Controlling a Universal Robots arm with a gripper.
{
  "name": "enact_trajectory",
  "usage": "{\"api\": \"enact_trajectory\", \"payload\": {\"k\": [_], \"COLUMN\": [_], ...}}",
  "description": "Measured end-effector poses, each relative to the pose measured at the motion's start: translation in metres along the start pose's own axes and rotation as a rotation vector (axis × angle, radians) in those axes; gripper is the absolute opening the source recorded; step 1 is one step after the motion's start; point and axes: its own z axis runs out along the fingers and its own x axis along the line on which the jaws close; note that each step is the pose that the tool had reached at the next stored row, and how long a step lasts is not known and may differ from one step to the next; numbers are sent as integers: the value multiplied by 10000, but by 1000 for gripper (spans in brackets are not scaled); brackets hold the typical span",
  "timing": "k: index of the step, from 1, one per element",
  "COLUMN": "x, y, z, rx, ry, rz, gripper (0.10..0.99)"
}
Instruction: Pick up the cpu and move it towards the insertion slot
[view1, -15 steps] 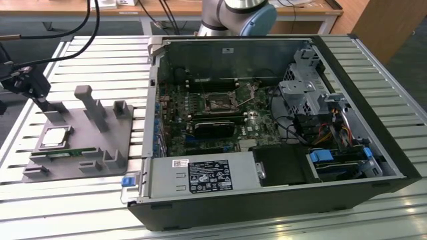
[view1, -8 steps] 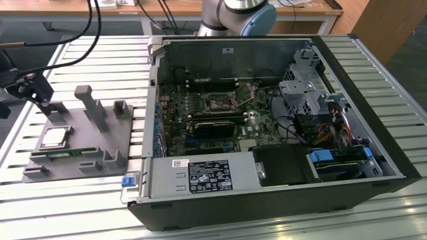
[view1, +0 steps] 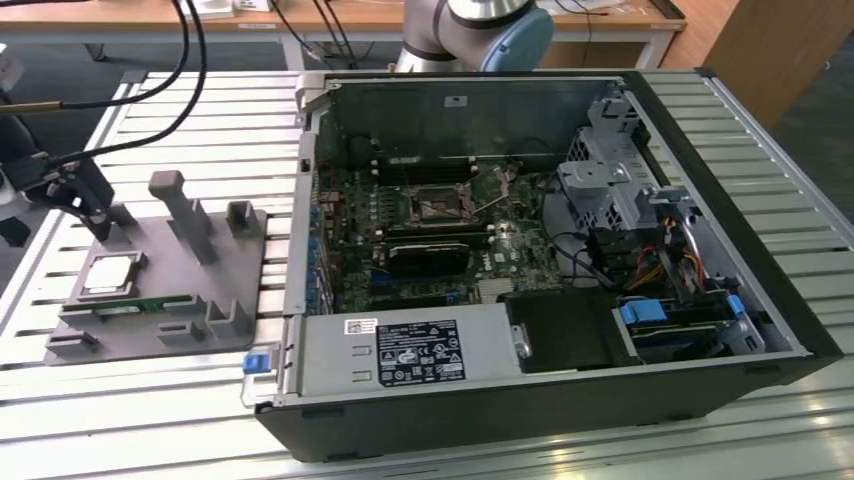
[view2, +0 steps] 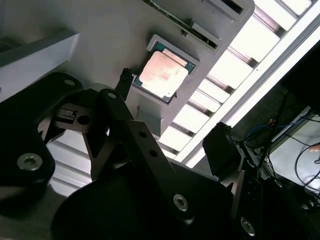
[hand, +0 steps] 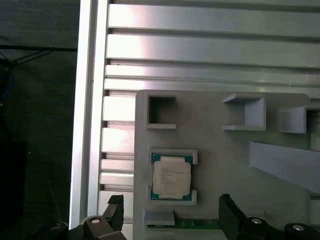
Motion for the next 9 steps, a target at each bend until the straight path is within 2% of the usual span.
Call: {"api": "enact_trajectory", "payload": {"k": [9], "x": [-21], "y": [-20], "z": [162], "rx": [-3], "ry": [1], "rz": [-10], "gripper": [839]}}
